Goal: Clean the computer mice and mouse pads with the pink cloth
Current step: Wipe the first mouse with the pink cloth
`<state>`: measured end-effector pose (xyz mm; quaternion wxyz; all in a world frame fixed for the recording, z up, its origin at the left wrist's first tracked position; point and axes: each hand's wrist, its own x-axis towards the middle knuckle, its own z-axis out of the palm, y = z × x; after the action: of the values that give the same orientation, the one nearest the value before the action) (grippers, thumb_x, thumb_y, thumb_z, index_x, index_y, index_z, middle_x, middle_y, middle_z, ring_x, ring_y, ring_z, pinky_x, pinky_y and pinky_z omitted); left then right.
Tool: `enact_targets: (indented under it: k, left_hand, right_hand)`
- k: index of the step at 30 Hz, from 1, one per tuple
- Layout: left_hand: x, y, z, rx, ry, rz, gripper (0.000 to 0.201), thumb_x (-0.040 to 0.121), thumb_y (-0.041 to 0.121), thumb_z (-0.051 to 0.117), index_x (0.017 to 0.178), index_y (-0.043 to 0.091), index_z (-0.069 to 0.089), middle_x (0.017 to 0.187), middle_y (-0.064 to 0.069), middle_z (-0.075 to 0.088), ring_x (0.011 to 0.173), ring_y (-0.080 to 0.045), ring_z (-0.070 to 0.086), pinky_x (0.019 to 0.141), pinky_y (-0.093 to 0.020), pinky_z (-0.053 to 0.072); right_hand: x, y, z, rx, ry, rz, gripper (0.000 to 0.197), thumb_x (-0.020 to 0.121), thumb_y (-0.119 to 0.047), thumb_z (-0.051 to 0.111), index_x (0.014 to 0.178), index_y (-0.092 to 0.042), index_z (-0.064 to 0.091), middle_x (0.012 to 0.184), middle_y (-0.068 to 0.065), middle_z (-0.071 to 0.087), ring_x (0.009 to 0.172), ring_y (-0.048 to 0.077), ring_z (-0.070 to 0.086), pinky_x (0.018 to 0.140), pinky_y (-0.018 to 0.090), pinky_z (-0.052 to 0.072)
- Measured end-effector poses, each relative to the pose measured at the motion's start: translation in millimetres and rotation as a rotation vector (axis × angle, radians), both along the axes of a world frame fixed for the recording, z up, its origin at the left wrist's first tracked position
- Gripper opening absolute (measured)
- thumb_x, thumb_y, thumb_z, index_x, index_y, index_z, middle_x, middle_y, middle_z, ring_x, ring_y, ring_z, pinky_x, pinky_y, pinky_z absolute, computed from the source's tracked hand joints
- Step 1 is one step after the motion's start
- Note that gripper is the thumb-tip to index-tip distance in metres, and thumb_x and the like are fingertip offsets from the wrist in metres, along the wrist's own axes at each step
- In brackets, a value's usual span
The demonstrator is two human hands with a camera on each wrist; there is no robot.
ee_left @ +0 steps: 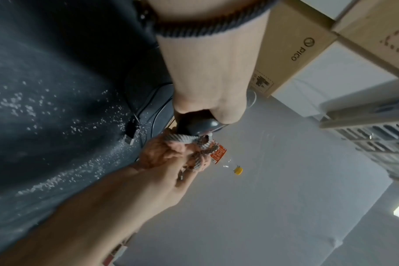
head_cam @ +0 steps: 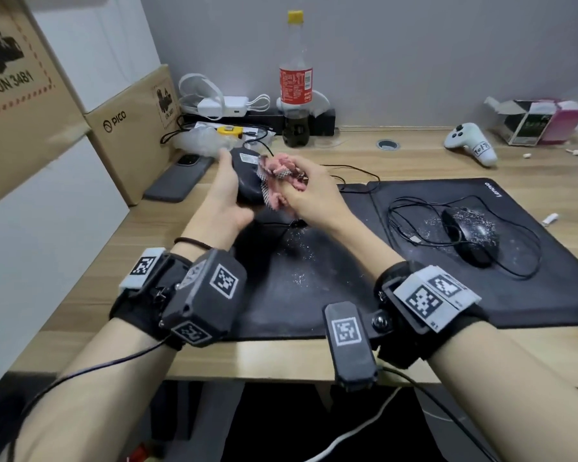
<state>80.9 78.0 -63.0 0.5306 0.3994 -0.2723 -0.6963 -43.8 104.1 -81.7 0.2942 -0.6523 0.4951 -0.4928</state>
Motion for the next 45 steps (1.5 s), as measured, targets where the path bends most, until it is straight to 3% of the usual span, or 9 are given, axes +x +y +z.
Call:
enact_targets:
  k: [3,9,13,21,28,32,36,41,45]
  left_hand:
    - [-6.6,8.6,-2.7,-0.064,-0.108,-0.118,0.05,0.098,0.052,0.038,0.102,0.011,0.066,0.093,-0.011,0.074,0.084,-0.022,0.072,0.076,-0.036,0.059]
    - [1.7,1.9,4.0,-0.065,-0.097,0.037,0.047,0.1,0.047,0.036,0.101,0.008,0.063,0.081,-0.01,0.074,0.069,-0.02,0.072,0.058,-0.032,0.06]
    - [16.9,-17.0,2.4,-0.003,-0.094,0.225,0.06,0.092,0.056,0.048,0.128,0.008,0.057,0.12,-0.017,0.066,0.1,-0.032,0.068,0.076,-0.046,0.058]
    - [-4.0,5.4,-2.2,-0.203,-0.323,-0.009,0.034,0.097,0.036,0.051,0.115,0.01,0.063,0.111,-0.01,0.069,0.098,-0.024,0.066,0.1,-0.042,0.048]
    - [0.5,-4.5,2.3,-0.116,-0.193,0.096,0.043,0.099,0.04,0.043,0.118,0.005,0.059,0.116,-0.017,0.066,0.094,-0.026,0.064,0.085,-0.038,0.053]
    - [8.5,-6.5,4.5,-0.071,-0.204,0.06,0.033,0.101,0.038,0.04,0.097,0.013,0.06,0.088,-0.008,0.068,0.069,-0.018,0.065,0.061,-0.027,0.054]
    - [8.7,6.6,5.5,-0.156,-0.279,-0.011,0.041,0.096,0.036,0.053,0.119,0.002,0.06,0.114,-0.014,0.067,0.1,-0.028,0.066,0.092,-0.04,0.054]
    - [9.8,23.8,0.8,-0.199,-0.25,-0.154,0.025,0.098,0.033,0.05,0.096,0.014,0.065,0.083,-0.005,0.068,0.07,-0.015,0.063,0.076,-0.028,0.053]
    - [12.7,28.6,-1.3,-0.157,-0.162,-0.172,0.029,0.099,0.034,0.046,0.097,0.01,0.062,0.082,-0.009,0.066,0.068,-0.02,0.063,0.073,-0.034,0.056]
  right_hand:
    - [7.0,-11.2,8.1,0.131,-0.099,-0.1,0.012,0.075,-0.036,0.063,0.086,-0.036,0.067,0.083,-0.008,0.071,0.079,0.015,0.063,0.075,0.04,0.052]
    - [9.0,-4.5,24.2,0.265,-0.175,0.022,0.019,0.093,-0.011,0.057,0.078,-0.022,0.062,0.066,-0.002,0.058,0.057,0.015,0.051,0.047,0.018,0.044]
    - [11.6,4.3,16.0,0.349,-0.059,0.09,0.016,0.087,-0.018,0.06,0.082,-0.004,0.067,0.072,0.006,0.067,0.07,0.027,0.067,0.072,0.037,0.059]
    - [0.6,-9.1,32.3,0.256,-0.176,-0.143,0.021,0.092,-0.019,0.055,0.072,-0.015,0.061,0.059,0.002,0.057,0.05,0.015,0.05,0.058,0.031,0.045]
    - [2.6,2.7,21.7,0.351,-0.141,0.005,0.014,0.091,-0.021,0.06,0.078,-0.018,0.063,0.066,0.002,0.061,0.056,0.018,0.057,0.06,0.031,0.05]
    - [-0.8,4.9,31.9,0.384,-0.005,0.128,0.019,0.087,-0.022,0.064,0.095,-0.005,0.067,0.088,0.015,0.073,0.074,0.029,0.072,0.06,0.027,0.05]
    - [-0.6,0.3,42.7,0.327,-0.084,0.014,0.019,0.086,-0.016,0.065,0.095,0.0,0.069,0.079,0.011,0.067,0.064,0.019,0.059,0.06,0.028,0.049]
    - [1.7,-12.3,46.6,0.211,-0.287,-0.103,0.017,0.085,-0.026,0.061,0.077,-0.014,0.069,0.077,0.003,0.07,0.074,0.02,0.066,0.082,0.046,0.058]
    - [0.5,-8.3,43.4,0.249,-0.247,-0.008,0.014,0.085,-0.024,0.062,0.074,-0.016,0.064,0.071,0.004,0.065,0.061,0.018,0.06,0.058,0.03,0.052]
